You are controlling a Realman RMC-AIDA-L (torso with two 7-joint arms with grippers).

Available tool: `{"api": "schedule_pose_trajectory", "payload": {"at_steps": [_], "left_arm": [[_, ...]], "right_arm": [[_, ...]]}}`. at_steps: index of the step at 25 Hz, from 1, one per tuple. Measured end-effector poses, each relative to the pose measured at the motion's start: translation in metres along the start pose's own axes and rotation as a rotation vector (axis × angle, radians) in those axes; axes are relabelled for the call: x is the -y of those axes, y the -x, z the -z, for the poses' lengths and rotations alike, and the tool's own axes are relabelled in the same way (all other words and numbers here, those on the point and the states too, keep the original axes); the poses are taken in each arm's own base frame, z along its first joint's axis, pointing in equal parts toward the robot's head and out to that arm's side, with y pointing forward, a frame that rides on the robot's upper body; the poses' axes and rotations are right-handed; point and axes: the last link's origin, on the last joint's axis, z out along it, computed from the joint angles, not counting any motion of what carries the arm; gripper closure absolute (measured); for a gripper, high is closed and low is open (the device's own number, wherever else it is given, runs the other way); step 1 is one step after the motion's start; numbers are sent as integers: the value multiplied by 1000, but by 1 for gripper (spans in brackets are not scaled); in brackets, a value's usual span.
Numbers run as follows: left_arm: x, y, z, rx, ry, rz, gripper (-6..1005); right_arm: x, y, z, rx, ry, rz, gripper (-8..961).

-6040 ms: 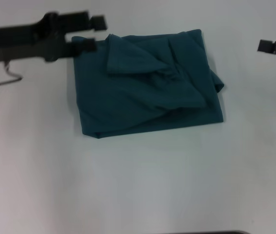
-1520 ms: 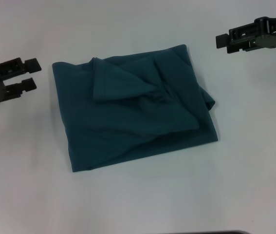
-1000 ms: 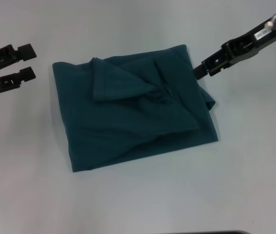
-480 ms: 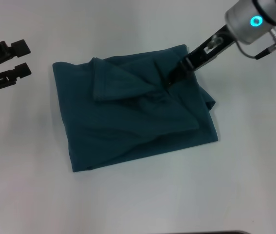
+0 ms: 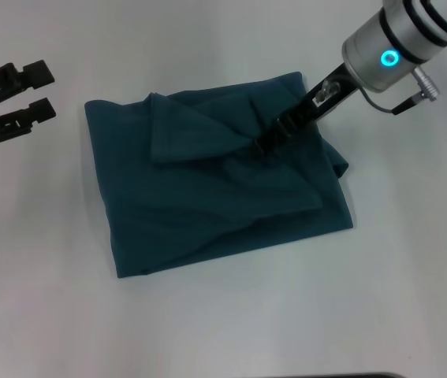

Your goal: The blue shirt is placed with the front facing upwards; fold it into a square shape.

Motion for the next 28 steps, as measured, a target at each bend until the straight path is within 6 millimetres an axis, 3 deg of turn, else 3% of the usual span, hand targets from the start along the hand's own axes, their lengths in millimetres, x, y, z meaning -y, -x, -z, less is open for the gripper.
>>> {"api": "schedule_pose_trajectory", "payload": {"at_steps": [14,28], "left_arm": [[0,0,-2,-5,4,3,113],[1,1,-5,-13,7,9,112]], "right_arm": [[-4,5,-20,18,-27,23,359],[-7,5,-28,0,-32,33,360]]}}
